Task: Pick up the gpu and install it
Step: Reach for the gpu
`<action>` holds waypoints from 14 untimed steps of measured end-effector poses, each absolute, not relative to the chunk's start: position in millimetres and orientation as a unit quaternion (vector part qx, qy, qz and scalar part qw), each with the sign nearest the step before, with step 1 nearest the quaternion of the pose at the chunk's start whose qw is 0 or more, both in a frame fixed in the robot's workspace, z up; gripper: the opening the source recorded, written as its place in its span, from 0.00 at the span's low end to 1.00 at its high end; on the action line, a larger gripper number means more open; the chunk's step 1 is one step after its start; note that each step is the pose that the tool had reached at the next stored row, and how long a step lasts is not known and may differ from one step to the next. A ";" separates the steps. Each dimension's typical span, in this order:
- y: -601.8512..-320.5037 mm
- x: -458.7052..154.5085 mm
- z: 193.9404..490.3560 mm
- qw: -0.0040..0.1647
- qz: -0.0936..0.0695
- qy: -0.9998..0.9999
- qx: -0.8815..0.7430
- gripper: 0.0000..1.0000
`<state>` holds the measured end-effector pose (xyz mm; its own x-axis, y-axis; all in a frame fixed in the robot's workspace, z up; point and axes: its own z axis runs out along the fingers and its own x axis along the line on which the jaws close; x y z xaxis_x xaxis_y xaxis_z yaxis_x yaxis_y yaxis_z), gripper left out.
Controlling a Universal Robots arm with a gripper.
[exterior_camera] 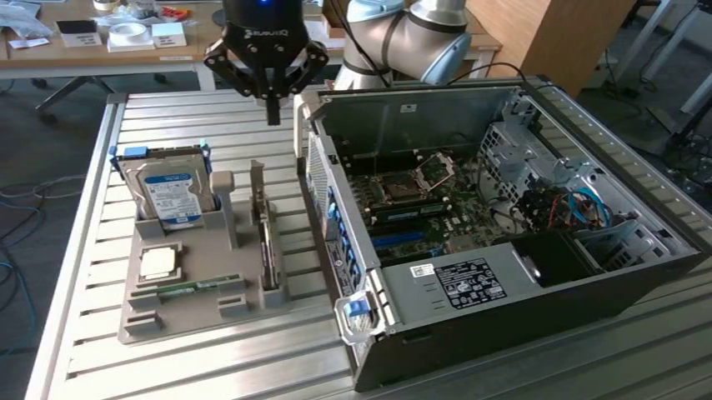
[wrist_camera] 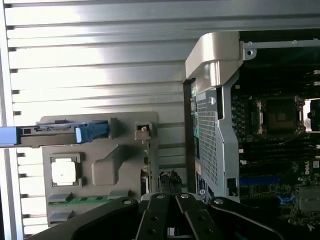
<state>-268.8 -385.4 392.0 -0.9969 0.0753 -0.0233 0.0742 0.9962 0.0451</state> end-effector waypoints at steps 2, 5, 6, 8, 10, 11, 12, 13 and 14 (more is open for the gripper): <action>-384.7 -275.2 391.9 0.012 0.022 0.999 0.037 0.11; -383.6 -284.7 391.7 0.013 0.022 0.999 0.037 0.11; -383.4 -287.3 391.6 0.013 0.022 0.999 0.037 0.11; -383.5 -290.9 391.6 0.012 0.022 0.999 0.037 0.11; -383.4 -293.0 391.5 0.013 0.022 0.999 0.037 0.11; -383.5 -293.1 391.5 0.013 0.022 0.999 0.037 0.11; -383.5 -293.1 391.5 0.012 0.022 0.999 0.037 0.11; -383.4 -293.1 391.5 0.012 0.022 0.999 0.037 0.11; -383.5 -293.1 391.5 0.013 0.022 0.999 0.037 0.11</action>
<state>-293.1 -383.5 391.5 -0.9969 0.0752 -0.0234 0.0740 0.9962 0.0451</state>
